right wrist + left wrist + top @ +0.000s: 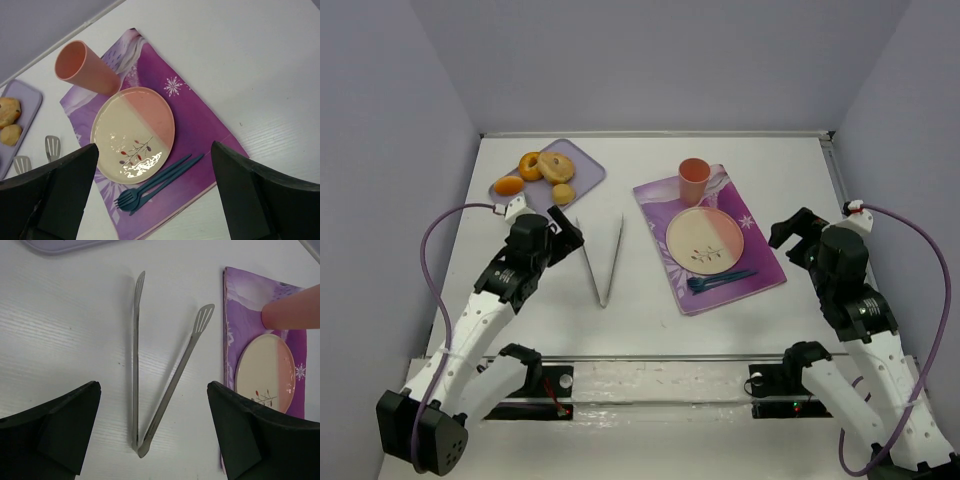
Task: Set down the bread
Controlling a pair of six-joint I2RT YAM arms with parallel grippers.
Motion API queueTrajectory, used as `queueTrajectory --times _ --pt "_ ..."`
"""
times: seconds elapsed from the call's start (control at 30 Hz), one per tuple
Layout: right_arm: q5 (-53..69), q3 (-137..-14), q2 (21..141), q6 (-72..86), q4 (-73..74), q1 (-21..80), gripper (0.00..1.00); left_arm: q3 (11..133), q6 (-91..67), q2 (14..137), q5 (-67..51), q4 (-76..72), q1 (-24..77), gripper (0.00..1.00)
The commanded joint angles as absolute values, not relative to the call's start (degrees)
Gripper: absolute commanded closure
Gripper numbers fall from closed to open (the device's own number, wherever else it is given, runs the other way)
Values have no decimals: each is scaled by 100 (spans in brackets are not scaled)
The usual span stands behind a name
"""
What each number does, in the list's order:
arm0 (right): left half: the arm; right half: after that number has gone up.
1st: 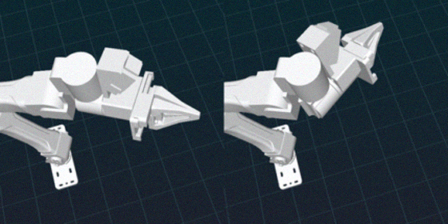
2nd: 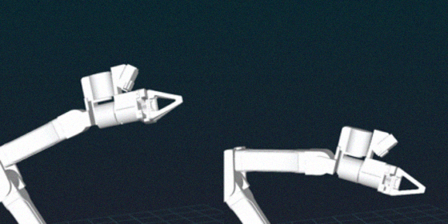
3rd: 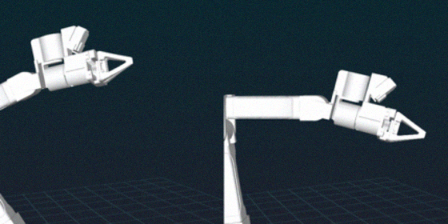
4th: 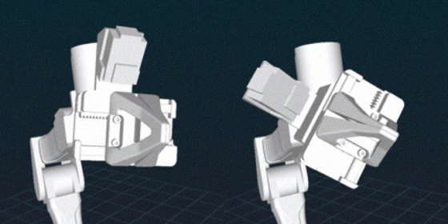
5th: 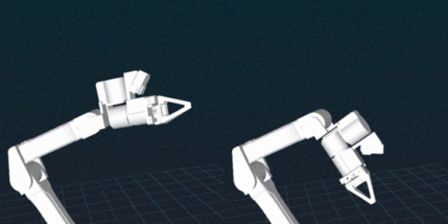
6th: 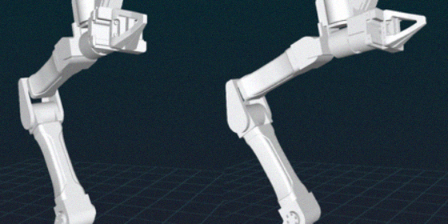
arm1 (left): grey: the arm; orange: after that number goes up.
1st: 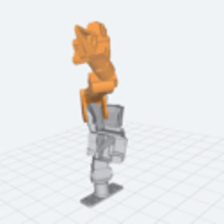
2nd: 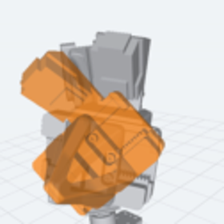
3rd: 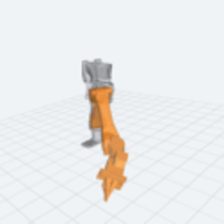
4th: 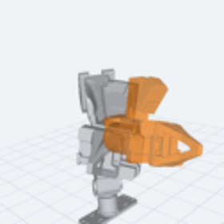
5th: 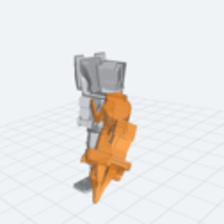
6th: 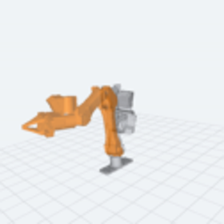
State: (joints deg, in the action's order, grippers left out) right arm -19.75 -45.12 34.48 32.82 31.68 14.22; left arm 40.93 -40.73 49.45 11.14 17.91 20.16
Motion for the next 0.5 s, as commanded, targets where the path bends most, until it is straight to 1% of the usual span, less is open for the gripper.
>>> queueTrajectory --times 0.0,0.13,0.27,0.47 --pt "-2066 -4456 3296 3190 3059 1433 0 3999 -4096 5036 993 1749 2039 1" --pt "-2065 -4246 3129 3208 3024 1433 0 3911 -4043 5150 871 1714 2039 1" --pt "-1917 -4193 3111 3147 3015 1433 0 3806 -3982 5299 493 1626 2092 1" --pt "-1784 -4113 3339 3111 2988 1433 0 3569 -4139 5650 492 1538 2671 1"
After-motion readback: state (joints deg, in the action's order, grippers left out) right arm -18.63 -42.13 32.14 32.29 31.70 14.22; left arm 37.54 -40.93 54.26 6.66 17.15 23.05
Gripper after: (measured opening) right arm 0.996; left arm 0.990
